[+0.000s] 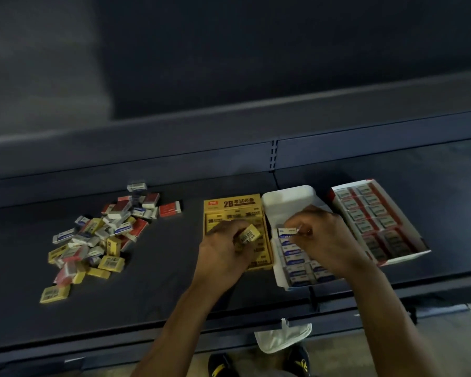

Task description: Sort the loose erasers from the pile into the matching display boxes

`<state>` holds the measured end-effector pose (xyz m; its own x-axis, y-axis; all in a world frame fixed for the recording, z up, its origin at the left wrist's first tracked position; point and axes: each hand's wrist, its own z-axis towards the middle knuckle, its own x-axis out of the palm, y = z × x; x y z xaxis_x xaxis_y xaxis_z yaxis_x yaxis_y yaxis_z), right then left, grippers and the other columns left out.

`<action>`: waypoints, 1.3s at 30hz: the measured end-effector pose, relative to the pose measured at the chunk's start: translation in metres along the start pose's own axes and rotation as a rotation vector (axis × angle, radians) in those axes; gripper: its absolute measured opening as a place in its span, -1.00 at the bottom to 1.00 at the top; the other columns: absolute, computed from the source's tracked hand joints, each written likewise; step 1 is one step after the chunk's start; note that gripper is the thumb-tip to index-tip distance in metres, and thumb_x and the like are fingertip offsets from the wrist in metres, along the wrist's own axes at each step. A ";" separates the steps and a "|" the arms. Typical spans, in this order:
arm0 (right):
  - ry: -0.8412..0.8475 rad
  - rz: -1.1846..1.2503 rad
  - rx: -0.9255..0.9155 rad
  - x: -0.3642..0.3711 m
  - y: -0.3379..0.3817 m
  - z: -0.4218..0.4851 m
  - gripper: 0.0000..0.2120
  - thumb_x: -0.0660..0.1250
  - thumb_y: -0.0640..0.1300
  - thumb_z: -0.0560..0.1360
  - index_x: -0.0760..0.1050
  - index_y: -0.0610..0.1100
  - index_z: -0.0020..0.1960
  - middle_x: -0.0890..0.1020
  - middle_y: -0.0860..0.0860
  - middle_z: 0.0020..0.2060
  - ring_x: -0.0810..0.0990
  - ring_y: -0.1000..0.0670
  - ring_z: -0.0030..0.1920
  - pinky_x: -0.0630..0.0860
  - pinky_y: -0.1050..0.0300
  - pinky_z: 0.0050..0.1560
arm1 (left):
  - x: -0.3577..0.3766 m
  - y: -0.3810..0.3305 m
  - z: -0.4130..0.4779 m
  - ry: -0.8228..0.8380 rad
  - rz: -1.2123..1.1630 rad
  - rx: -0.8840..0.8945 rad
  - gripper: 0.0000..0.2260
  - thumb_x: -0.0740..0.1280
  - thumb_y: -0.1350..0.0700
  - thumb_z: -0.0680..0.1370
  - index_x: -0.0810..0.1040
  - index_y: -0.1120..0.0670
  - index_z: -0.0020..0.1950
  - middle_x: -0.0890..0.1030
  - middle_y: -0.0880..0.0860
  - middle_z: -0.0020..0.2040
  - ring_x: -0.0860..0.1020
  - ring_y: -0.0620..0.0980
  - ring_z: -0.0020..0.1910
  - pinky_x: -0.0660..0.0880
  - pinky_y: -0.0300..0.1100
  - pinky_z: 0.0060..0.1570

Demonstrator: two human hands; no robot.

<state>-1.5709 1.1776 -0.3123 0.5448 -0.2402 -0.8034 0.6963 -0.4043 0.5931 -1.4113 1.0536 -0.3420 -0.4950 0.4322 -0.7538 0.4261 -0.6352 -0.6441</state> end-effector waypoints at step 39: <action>0.014 0.309 -0.099 0.030 0.006 -0.003 -0.66 0.42 -0.10 0.43 0.49 -0.03 0.19 0.63 0.13 -0.02 0.59 0.26 -0.07 0.54 0.37 -0.07 | 0.005 -0.012 -0.007 0.030 -0.678 -0.187 -0.73 0.41 0.39 0.42 0.49 0.13 0.02 0.65 -0.11 -0.10 0.61 -0.18 -0.10 0.52 -0.34 -0.17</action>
<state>-1.5489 1.1701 -0.3330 0.7434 -0.3255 -0.5843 0.5389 -0.2260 0.8115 -1.4137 1.0679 -0.3395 -0.6778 0.7129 -0.1801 0.1556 -0.1003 -0.9827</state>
